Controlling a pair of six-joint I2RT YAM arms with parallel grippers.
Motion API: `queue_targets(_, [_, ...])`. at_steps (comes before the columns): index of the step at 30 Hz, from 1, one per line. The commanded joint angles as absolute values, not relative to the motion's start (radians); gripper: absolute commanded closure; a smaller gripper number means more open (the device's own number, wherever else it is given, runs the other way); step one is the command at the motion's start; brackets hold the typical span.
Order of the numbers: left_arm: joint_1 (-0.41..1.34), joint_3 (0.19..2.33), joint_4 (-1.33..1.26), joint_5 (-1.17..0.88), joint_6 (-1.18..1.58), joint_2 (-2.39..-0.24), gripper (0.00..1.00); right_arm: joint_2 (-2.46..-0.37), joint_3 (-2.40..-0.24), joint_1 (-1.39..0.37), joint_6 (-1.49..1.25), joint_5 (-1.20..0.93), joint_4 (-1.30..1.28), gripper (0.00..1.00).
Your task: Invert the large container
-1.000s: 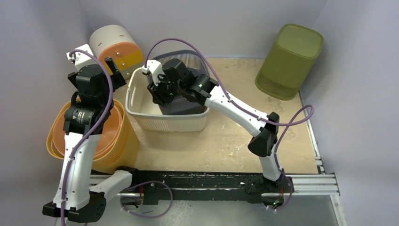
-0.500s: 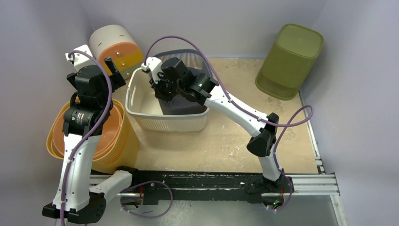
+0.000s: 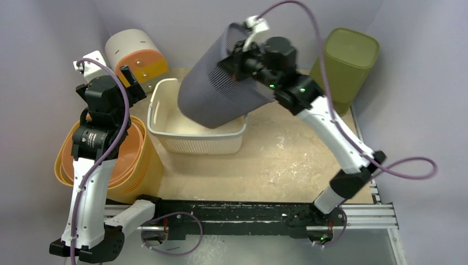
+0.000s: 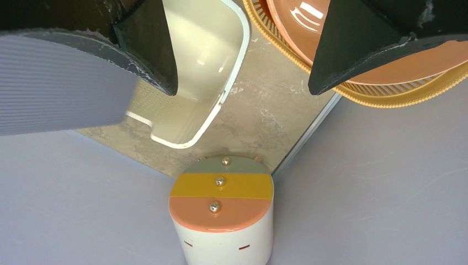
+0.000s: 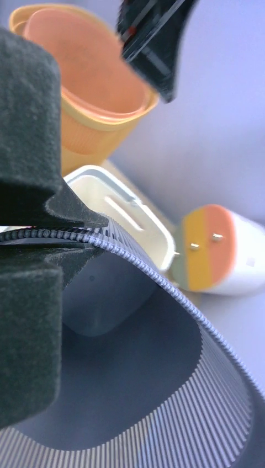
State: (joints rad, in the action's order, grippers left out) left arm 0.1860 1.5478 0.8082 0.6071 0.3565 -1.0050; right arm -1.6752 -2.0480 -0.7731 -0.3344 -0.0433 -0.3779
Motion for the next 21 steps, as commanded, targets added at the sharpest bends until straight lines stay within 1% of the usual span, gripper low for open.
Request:
queue_targets(1, [0.190, 1.590, 0.769, 0.596, 0.352, -1.004, 0.15, -1.432, -1.898, -0.674, -0.421, 0.041, 0.056, 1.00])
queue_targets(5, [0.190, 1.594, 0.766, 0.584, 0.353, -1.017, 0.15, -1.317, -1.770, -0.630, -0.427, 0.157, 0.134, 1.00])
queue_targets(8, [0.190, 1.592, 0.756, 0.574, 0.353, -1.023, 0.15, -1.251, -1.684, -0.597, -0.459, 0.210, 0.157, 1.00])
queue_targets(10, [0.190, 1.593, 0.749, 0.564, 0.353, -1.030, 0.15, -1.193, -1.589, -0.583, -0.492, 0.240, 0.197, 1.00])
queue_targets(16, [0.190, 1.599, 0.749, 0.548, 0.348, -1.046, 0.15, -0.995, -1.274, -0.524, -0.678, 0.322, 0.330, 1.00])
queue_targets(21, [0.190, 1.613, 0.750, 0.538, 0.338, -1.062, 0.15, -0.905, -1.093, -0.487, -0.845, 0.371, 0.322, 1.00])
